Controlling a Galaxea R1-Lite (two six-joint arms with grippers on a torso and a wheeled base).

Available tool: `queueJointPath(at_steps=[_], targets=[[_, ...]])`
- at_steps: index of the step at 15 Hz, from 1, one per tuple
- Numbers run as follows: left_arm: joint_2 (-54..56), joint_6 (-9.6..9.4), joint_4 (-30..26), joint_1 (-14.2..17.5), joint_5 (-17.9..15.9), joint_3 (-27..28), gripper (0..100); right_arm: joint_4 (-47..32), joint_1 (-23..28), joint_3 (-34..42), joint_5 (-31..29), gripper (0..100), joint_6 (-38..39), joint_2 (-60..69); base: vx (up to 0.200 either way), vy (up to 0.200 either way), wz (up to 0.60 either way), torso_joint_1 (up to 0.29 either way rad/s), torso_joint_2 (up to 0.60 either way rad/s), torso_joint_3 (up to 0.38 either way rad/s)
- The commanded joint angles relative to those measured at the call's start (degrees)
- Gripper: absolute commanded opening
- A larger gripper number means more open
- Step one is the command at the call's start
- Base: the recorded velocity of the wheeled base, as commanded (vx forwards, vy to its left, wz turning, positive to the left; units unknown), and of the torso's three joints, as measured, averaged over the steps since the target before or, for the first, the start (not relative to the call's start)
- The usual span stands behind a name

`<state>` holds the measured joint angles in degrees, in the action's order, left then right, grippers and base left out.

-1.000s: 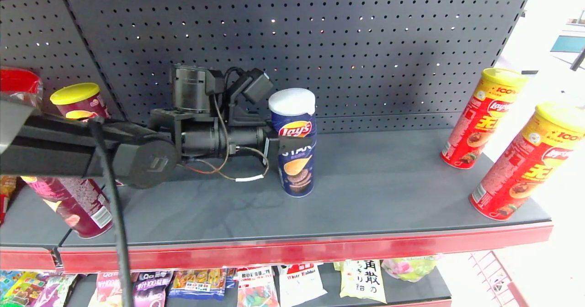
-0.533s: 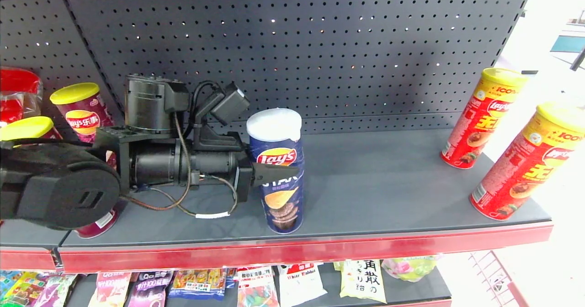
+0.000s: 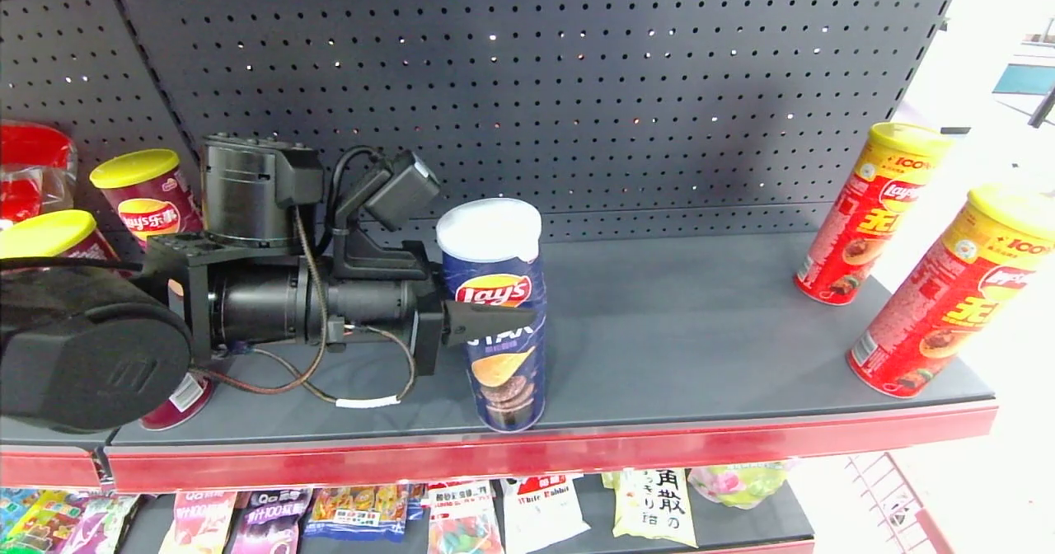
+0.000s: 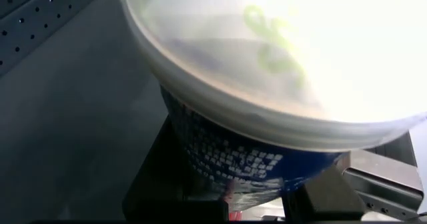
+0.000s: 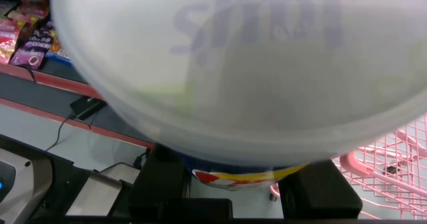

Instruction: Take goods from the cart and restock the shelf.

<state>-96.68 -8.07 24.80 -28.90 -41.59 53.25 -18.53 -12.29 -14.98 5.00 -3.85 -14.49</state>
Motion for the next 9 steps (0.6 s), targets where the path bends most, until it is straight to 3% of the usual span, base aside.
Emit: queueJointPath(at_steps=[1, 6, 9], targets=[[-0.2, -0.02, 0.1, 0.1, 0.0, 0.0, 0, 0.1, 0.0, 0.0, 0.0, 0, 0.0, -0.1, 0.000, 0.000, 0.00, 0.000, 0.00, 0.000], [-1.5, -0.19, 0.3, 0.0, 0.0, 0.3, 0, 0.0, 0.0, -0.1, -0.1, 0, 0.0, -0.1, 0.000, 0.000, 0.00, 0.000, 0.00, 0.000], [-2.2, -3.09, 0.3, 0.1, -0.1, 0.1, 0, 0.0, 0.0, -0.1, -0.1, 0, 0.0, -0.1, 0.000, 0.000, 0.00, 0.000, 0.00, 0.000]])
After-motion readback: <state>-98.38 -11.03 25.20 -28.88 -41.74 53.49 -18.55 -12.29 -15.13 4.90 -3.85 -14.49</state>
